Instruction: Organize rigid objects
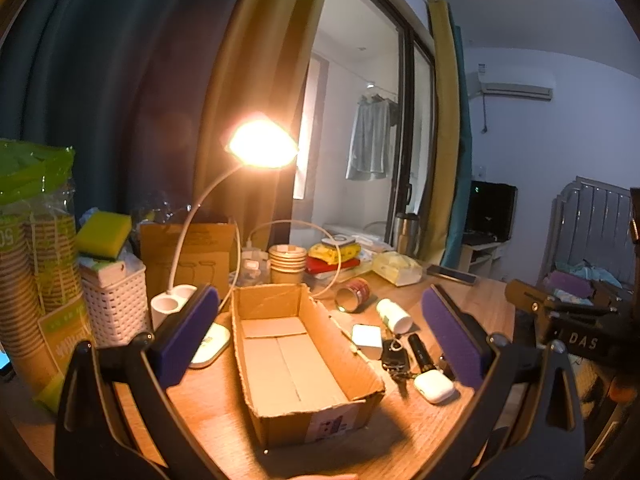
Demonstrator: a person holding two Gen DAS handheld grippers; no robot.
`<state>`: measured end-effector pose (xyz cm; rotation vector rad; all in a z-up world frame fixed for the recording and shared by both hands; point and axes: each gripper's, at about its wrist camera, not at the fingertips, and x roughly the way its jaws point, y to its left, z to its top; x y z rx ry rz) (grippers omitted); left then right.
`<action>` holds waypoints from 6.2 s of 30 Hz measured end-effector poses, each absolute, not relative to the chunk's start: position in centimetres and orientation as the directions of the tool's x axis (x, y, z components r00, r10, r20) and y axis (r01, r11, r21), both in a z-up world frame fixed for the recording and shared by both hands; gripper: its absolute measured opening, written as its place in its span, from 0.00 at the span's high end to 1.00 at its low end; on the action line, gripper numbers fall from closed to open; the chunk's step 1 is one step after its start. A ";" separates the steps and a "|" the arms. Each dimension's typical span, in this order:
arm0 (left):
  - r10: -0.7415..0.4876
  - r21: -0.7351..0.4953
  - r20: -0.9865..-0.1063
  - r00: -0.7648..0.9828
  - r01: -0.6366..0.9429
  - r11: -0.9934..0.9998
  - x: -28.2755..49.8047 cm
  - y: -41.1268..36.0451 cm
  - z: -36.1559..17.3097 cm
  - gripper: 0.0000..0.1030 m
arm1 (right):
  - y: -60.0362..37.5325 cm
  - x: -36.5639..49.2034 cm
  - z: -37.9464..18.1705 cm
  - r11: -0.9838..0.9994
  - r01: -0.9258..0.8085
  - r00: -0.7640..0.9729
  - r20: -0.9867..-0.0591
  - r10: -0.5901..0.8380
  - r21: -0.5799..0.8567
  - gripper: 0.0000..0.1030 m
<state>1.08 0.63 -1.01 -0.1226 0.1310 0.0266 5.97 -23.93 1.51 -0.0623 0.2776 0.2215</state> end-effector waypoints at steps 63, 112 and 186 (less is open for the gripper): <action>0.062 -0.200 -0.318 0.946 -0.131 0.971 6.0 4.3 -3.0 0.01 | -25.0 8.0 -0.2 0.975 -0.223 0.923 -0.320 0.214 0.011 0.10; -0.116 -0.174 -0.810 0.575 -0.046 0.984 12.6 6.9 -11.8 0.81 | -26.2 18.2 -9.2 0.984 -0.174 0.786 -0.606 0.126 -0.021 0.10; -0.101 -0.239 -0.770 0.630 -0.138 0.961 12.6 5.5 -12.9 0.81 | -23.1 14.0 -3.9 0.886 -0.461 0.752 -0.512 0.414 0.039 0.90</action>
